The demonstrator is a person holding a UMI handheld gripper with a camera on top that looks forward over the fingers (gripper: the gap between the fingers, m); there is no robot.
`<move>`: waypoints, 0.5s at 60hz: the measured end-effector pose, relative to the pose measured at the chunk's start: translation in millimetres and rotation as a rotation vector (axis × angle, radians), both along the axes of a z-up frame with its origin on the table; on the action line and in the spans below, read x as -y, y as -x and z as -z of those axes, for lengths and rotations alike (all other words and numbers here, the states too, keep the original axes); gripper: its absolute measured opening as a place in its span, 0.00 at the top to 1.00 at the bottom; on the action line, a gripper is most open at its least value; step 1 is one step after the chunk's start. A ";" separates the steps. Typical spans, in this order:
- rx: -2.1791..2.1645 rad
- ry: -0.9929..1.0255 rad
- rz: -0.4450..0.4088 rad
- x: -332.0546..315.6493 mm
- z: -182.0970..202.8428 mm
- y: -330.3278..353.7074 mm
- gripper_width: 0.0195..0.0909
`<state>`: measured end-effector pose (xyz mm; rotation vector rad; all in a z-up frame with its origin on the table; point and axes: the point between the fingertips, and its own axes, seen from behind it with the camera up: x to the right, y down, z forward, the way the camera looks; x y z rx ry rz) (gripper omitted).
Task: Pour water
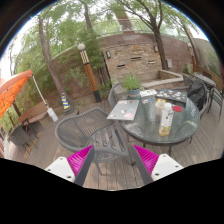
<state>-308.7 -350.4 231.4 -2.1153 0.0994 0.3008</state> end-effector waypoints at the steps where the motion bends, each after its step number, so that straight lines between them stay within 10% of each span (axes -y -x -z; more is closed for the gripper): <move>1: 0.009 -0.009 0.010 0.3 3.3 13.7 0.11; 30: 0.055 -0.040 0.134 -20.9 34.8 -5.8 0.12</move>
